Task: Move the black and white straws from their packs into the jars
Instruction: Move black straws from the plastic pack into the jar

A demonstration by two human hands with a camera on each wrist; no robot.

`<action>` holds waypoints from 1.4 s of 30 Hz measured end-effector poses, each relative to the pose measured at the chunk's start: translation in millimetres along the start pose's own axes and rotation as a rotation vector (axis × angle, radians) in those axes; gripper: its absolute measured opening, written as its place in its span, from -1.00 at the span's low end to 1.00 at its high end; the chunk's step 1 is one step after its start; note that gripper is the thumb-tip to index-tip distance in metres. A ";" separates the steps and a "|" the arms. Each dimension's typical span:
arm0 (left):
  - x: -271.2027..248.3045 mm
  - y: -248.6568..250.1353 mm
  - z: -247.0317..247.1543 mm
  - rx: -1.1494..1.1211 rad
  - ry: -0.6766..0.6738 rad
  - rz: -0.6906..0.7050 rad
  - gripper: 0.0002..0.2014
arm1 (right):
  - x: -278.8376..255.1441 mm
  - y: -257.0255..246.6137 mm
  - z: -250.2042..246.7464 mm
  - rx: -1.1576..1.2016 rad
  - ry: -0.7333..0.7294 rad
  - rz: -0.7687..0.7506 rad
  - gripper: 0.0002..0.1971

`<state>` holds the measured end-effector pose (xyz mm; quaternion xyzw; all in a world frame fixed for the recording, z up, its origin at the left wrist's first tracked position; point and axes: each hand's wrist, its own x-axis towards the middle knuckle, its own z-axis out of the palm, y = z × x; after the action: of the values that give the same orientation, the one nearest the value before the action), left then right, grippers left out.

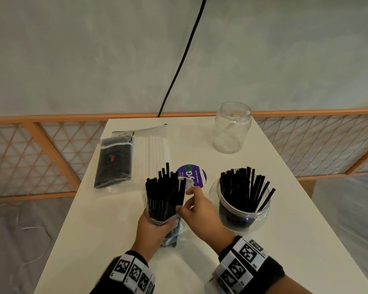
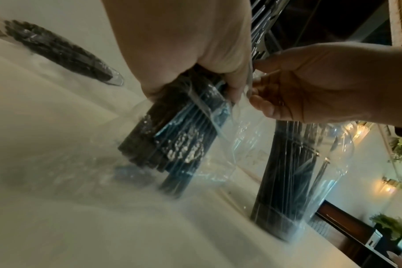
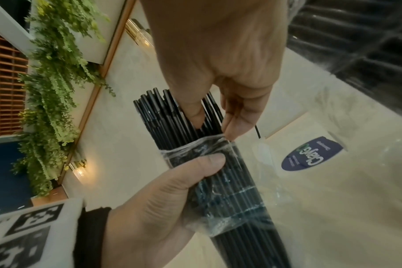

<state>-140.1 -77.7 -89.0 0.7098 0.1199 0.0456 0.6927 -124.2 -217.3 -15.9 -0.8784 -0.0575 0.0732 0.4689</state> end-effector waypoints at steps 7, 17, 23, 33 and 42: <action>0.1 -2.3 3.4 -0.068 -0.040 -0.014 -0.54 | 5.4 -1.6 -1.5 0.054 -0.108 -0.031 -0.50; 1.4 15.9 -9.6 -0.016 -0.188 0.081 -0.05 | 9.2 8.2 -3.5 -0.060 -0.041 -0.084 -0.67; -0.2 37.9 -7.0 -0.020 -0.195 0.114 -0.17 | 9.2 10.6 0.1 -0.047 -0.094 -0.184 -0.61; 9.1 25.5 -6.4 -0.083 -0.222 0.119 -0.19 | 5.0 10.1 -0.8 0.161 -0.142 -0.136 -0.38; 7.1 5.2 -4.2 0.040 -0.220 0.028 -0.33 | 8.7 23.6 9.7 0.202 -0.154 -0.105 -0.40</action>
<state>-133.6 -72.0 -84.4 0.7256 0.0343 -0.0253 0.6868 -116.6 -221.1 -41.5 -0.8142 -0.1316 0.1210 0.5524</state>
